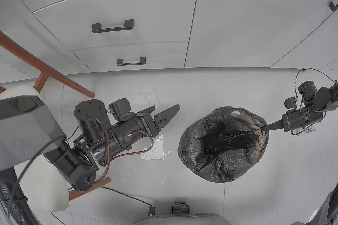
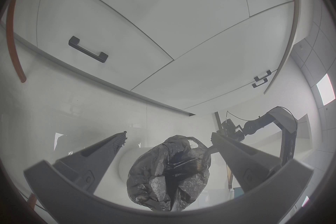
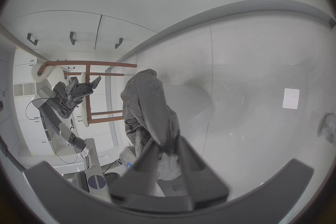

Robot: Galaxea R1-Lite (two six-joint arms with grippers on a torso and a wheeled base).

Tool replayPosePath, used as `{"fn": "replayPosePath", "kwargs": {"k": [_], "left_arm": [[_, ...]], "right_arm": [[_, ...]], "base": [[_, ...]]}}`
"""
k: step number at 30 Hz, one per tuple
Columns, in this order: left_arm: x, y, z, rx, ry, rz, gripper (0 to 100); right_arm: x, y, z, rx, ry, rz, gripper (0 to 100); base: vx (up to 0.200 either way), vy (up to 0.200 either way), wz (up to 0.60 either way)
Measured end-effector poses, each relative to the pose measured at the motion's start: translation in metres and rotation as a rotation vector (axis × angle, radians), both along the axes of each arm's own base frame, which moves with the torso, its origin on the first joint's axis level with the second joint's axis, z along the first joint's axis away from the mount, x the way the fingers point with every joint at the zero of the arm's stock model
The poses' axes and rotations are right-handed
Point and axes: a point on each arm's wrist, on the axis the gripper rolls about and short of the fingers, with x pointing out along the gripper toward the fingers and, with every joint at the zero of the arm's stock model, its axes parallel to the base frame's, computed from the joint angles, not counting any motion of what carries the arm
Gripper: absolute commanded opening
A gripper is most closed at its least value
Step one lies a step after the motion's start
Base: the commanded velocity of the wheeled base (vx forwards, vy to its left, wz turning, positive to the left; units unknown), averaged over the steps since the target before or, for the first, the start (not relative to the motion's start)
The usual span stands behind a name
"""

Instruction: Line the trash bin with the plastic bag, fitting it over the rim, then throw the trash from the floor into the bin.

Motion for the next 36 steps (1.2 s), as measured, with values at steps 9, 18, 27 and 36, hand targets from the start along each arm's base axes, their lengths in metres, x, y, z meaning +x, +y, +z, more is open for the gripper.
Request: {"fn": "replayPosePath", "kwargs": {"k": [9, 18, 27, 36], "left_arm": [[0.006, 0.015, -0.001, 0.009, 0.005, 0.090, 100], [-0.001, 0.024, 0.001, 0.045, -0.016, 0.105, 100], [-0.024, 0.054, -0.029, 0.467, -0.070, 0.181, 100], [-0.055, 0.089, -0.052, 0.828, 0.282, 0.384, 100]], "right_arm": [[0.003, -0.004, -0.005, -0.016, 0.014, -0.018, 100], [-0.006, 0.006, 0.016, -0.025, -0.030, 0.004, 100], [-0.035, 0.043, 0.049, -0.086, -0.106, 0.083, 100], [-0.084, 0.072, 0.074, -0.145, -0.155, 0.146, 100]], "base": [[0.000, 0.000, 0.00], [0.000, 0.000, 0.00], [0.000, 0.000, 0.00], [0.000, 0.000, 0.00]]}}
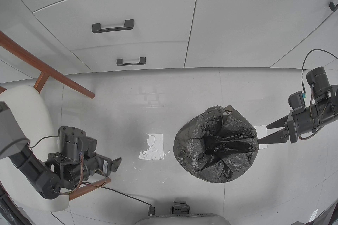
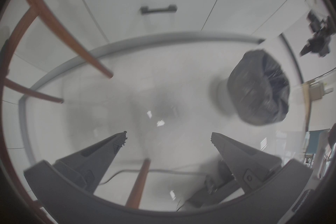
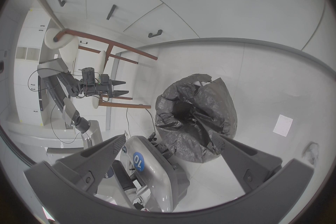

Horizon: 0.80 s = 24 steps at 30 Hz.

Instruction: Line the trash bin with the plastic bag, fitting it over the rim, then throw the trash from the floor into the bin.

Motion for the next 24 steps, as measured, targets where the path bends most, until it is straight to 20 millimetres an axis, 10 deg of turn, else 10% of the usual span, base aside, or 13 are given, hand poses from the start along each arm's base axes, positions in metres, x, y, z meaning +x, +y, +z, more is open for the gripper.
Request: {"fn": "replayPosePath", "kwargs": {"k": [10, 24], "left_arm": [[-0.011, 0.008, 0.028, 0.106, 0.178, 0.118, 100], [0.035, -0.033, 0.155, -0.223, 0.066, 0.150, 100]], "right_arm": [[-0.056, 0.014, 0.018, -0.002, 0.089, -0.019, 100], [-0.091, 0.018, 0.034, 0.042, 0.129, -0.039, 100]], "base": [[0.000, 0.000, 0.00], [-0.043, 0.000, 0.00]]}}
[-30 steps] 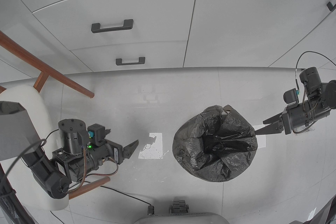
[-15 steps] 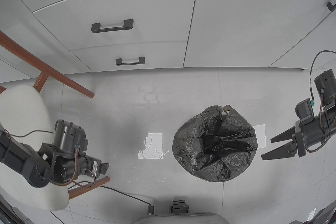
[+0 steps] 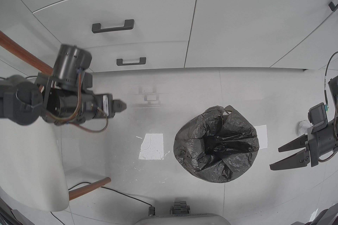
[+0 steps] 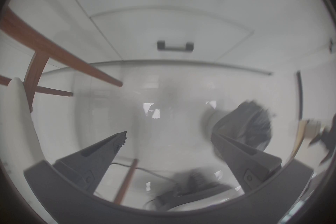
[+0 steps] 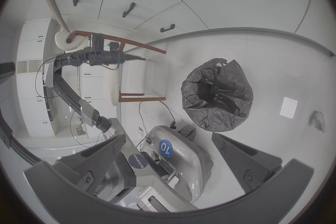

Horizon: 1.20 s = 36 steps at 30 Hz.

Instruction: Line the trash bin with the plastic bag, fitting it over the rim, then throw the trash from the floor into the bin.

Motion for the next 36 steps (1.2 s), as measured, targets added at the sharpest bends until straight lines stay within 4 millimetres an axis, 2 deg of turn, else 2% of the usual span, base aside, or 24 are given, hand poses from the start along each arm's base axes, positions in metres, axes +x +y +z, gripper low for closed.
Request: {"fn": "replayPosePath", "kwargs": {"k": [4, 8, 11, 16, 22, 28, 31, 36], "left_arm": [[-0.002, -0.025, 0.033, -0.173, -0.027, 0.004, 100], [-0.018, -0.045, 0.057, -0.257, -0.045, -0.055, 100], [-0.031, -0.047, 0.064, -0.272, -0.053, -0.088, 100], [-0.047, -0.037, 0.058, -0.258, -0.027, -0.090, 100], [-0.047, -0.005, 0.042, -0.205, -0.001, -0.001, 100], [-0.055, 0.042, 0.024, -0.019, 0.004, 0.044, 100], [-0.070, 0.068, 0.024, 0.052, -0.023, 0.071, 100], [-0.113, 0.101, 0.022, 0.111, -0.078, 0.151, 100]], "right_arm": [[-0.003, 0.000, 0.002, 0.012, 0.013, -0.014, 100], [-0.006, 0.000, 0.005, 0.021, 0.017, -0.022, 100], [-0.007, 0.000, 0.006, 0.025, 0.015, -0.023, 100], [-0.008, 0.001, 0.008, 0.032, 0.005, -0.021, 100], [-0.008, 0.001, 0.010, 0.036, -0.004, -0.019, 100], [-0.010, 0.001, 0.012, 0.040, -0.016, -0.018, 100], [-0.011, 0.001, 0.013, 0.041, -0.022, -0.019, 100], [-0.014, -0.001, 0.015, 0.044, -0.034, -0.020, 100]], "base": [[-0.200, 0.000, 0.00], [-0.200, 0.000, 0.00], [-0.200, 0.000, 0.00], [-0.200, 0.000, 0.00], [0.000, 0.000, 0.00], [0.000, 0.000, 0.00], [0.000, 0.000, 0.00], [0.000, 0.000, 0.00]]}}
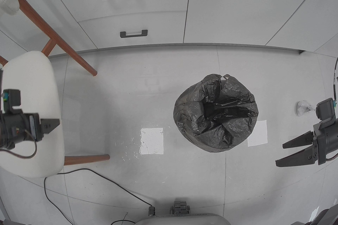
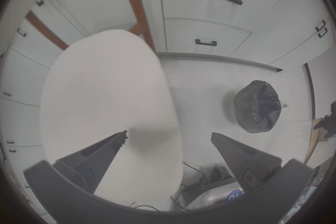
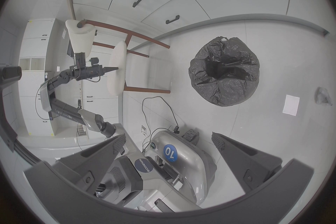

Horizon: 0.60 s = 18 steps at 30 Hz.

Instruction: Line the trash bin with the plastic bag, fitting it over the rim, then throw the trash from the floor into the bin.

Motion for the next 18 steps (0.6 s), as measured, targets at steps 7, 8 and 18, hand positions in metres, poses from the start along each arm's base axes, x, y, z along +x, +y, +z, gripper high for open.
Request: {"fn": "replayPosePath", "kwargs": {"k": [7, 8, 18], "left_arm": [[-0.056, 0.017, -0.040, -0.014, -0.081, 0.055, 100], [-0.063, 0.017, -0.047, -0.024, -0.109, 0.046, 100], [-0.135, 0.017, -0.113, -0.102, -0.281, -0.093, 100]], "right_arm": [[-0.002, -0.002, 0.001, 0.006, -0.032, -0.004, 100], [-0.002, -0.002, 0.002, 0.009, -0.042, -0.004, 100], [0.012, 0.002, -0.003, 0.060, -0.196, -0.001, 100]], "base": [[0.000, 0.000, 0.00], [0.000, 0.000, 0.00], [0.000, 0.000, 0.00]]}}
